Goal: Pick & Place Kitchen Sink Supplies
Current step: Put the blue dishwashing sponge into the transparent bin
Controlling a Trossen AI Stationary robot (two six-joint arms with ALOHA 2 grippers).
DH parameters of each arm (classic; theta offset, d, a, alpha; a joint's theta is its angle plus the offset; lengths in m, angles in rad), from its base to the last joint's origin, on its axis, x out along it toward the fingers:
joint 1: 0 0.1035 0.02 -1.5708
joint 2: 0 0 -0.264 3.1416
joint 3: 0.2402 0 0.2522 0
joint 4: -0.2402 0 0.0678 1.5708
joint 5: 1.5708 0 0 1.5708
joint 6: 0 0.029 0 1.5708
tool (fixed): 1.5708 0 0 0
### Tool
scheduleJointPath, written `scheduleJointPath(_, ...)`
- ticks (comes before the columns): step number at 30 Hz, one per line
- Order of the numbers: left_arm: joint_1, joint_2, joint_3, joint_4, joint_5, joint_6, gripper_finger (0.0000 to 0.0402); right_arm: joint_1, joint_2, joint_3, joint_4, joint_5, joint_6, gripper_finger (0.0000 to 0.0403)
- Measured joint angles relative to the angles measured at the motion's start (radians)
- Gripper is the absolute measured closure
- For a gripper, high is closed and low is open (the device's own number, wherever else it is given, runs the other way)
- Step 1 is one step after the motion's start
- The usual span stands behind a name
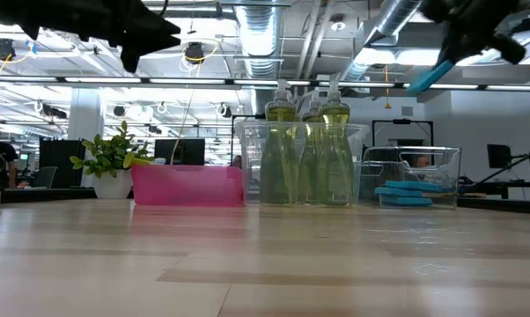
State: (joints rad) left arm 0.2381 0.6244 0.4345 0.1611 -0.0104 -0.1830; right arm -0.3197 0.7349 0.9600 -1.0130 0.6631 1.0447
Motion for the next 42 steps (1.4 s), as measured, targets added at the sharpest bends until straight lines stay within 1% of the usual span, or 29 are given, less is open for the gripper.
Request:
scheduleJointPath(3, 0.025, 0.001, -0.019, 0.041, -0.031, 0.002, 0.0285, -0.071, 0.041, 0.000, 0.060, -0.056, -0.069, 0.0403)
scheduleJointPath(7, 0.058, 0.005, -0.046, 0.077, -0.035, 0.020, 0.0285, -0.172, 0.109, 0.000, 0.128, -0.161, -0.161, 0.0403)
scheduleJointPath(16, 0.065, 0.003, -0.057, 0.079, -0.023, 0.049, 0.0285, -0.393, 0.254, 0.000, 0.136, -0.384, -0.296, 0.0403)
scheduleJointPath(20, 0.065, 0.003, -0.057, 0.077, -0.023, 0.074, 0.0285, -0.468, 0.299, 0.000, 0.176, -0.467, -0.363, 0.0403)
scheduleJointPath(27, 0.065, 0.003, -0.057, 0.072, -0.023, 0.075, 0.0285, -0.589, 0.403, 0.000, 0.221, -0.606, -0.471, 0.0403)
scheduleJointPath(30, 0.065, 0.003, -0.057, 0.072, -0.023, 0.075, 0.0285, -0.623, 0.448, 0.000, 0.236, -0.636, -0.493, 0.0403)
scheduleJointPath(32, 0.065, 0.003, -0.057, 0.071, -0.023, 0.075, 0.0285, -0.635, 0.468, 0.000, 0.248, -0.638, -0.497, 0.0403)
scheduleJointPath(42, 0.065, 0.003, -0.056, 0.066, -0.028, 0.074, 0.0285, -0.638, 0.512, 0.000, 0.256, -0.642, -0.522, 0.0403)
